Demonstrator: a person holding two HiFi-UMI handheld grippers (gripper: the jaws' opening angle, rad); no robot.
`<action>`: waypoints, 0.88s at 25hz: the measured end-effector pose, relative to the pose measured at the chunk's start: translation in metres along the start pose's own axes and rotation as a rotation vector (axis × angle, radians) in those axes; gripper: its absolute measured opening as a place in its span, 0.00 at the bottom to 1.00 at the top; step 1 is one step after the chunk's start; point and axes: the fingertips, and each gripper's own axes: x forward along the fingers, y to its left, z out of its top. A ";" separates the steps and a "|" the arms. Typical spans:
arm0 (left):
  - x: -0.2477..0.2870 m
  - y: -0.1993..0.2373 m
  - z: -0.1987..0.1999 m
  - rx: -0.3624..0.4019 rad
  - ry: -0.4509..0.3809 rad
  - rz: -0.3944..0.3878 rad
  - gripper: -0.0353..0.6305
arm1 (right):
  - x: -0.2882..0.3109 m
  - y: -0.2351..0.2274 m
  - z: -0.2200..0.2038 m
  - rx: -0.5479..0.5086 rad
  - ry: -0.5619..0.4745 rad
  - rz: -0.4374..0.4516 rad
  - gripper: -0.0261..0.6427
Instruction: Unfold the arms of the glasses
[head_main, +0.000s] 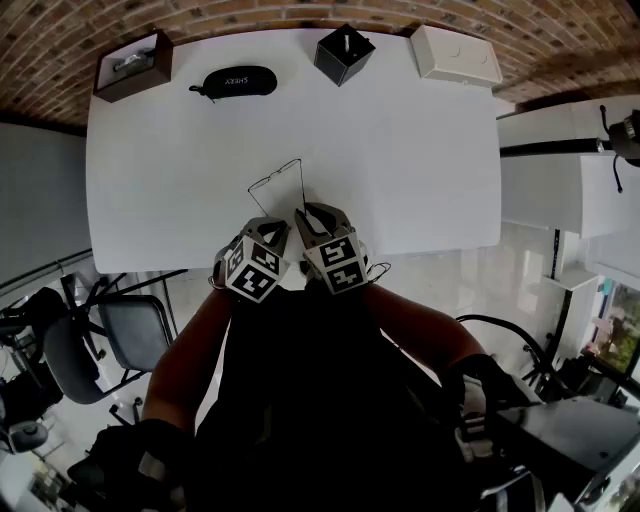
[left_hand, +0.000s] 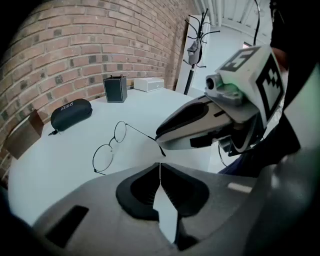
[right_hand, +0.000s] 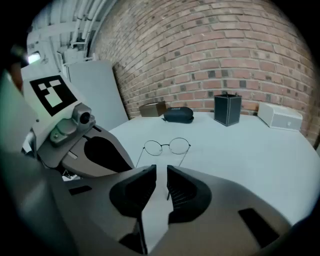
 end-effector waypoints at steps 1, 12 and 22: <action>0.002 -0.002 0.001 -0.014 -0.001 0.001 0.07 | 0.001 0.004 0.002 -0.019 -0.004 0.020 0.13; 0.009 0.013 -0.020 -0.080 0.063 0.081 0.07 | 0.022 -0.002 -0.028 0.026 0.124 0.052 0.12; 0.001 0.039 -0.037 -0.070 0.098 0.140 0.07 | 0.020 0.006 -0.029 0.072 0.116 0.093 0.12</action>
